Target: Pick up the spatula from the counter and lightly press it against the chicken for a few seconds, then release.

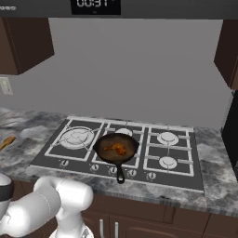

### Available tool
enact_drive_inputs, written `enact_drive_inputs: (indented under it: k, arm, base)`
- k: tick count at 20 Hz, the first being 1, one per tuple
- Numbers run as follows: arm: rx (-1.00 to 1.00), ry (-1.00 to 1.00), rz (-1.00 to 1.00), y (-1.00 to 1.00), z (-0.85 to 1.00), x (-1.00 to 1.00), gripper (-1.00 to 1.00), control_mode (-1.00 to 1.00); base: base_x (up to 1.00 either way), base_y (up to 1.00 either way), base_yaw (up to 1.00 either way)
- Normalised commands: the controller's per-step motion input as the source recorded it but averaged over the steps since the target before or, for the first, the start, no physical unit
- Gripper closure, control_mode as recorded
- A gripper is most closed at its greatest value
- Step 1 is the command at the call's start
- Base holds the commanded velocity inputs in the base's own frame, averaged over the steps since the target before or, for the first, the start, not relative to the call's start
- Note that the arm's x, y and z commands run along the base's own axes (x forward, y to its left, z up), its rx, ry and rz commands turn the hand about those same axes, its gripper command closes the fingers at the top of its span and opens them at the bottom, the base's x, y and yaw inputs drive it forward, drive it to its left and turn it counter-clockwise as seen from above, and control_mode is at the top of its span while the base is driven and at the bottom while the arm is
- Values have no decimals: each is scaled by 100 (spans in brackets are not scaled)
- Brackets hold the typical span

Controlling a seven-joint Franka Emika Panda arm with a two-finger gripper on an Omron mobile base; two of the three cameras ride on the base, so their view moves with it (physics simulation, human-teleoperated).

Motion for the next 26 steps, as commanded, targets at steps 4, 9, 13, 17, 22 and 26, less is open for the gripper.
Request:
enact_drive_inputs:
  k: [4,9,13,17,22,26]
  arm:
    - [0,0,-1,8,-15,7,-100,-100]
    - [0,0,-1,3,-14,7,-100,-100]
    - [0,1,-1,5,-17,10,-100,-100]
    - [0,2,-1,7,-15,12,-100,-100]
    - [0,4,-1,9,-15,12,-100,-100]
    - [0,4,-1,9,-11,13,-100,-100]
  base:
    - [0,0,0]
    - [0,0,0]
    - [0,0,0]
    - [0,0,0]
    - [0,0,0]
    - [0,0,0]
